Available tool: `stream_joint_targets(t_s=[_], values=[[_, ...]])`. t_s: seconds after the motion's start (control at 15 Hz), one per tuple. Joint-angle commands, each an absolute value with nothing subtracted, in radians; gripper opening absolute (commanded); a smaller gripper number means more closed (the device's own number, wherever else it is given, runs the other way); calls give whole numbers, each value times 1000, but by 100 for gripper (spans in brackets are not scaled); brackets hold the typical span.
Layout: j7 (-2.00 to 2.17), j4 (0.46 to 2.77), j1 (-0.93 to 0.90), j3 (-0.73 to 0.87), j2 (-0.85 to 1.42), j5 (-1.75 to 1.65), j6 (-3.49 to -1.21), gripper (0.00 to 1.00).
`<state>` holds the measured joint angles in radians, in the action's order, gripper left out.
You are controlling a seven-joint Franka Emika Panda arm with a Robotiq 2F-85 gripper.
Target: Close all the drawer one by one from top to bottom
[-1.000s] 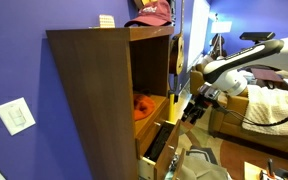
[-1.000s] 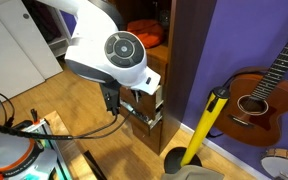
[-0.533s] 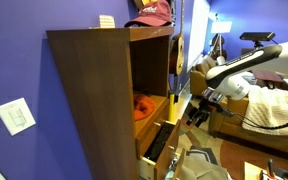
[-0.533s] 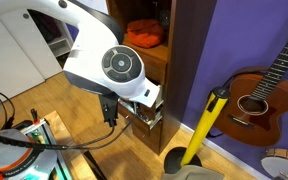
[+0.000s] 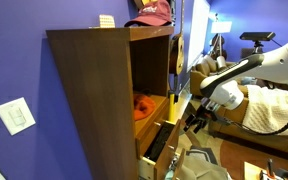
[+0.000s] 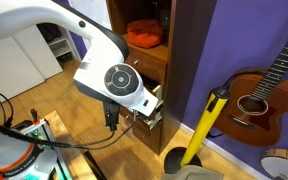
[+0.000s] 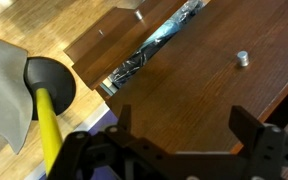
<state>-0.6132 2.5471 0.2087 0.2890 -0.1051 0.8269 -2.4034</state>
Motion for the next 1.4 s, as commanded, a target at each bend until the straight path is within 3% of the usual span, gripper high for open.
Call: stream_joint_targets(t_s=[0.0, 1.33], values=[[-650, 2534, 190, 267, -45, 918, -2452, 100], [-760, 2379, 196, 181, 119, 1247, -2562, 100]])
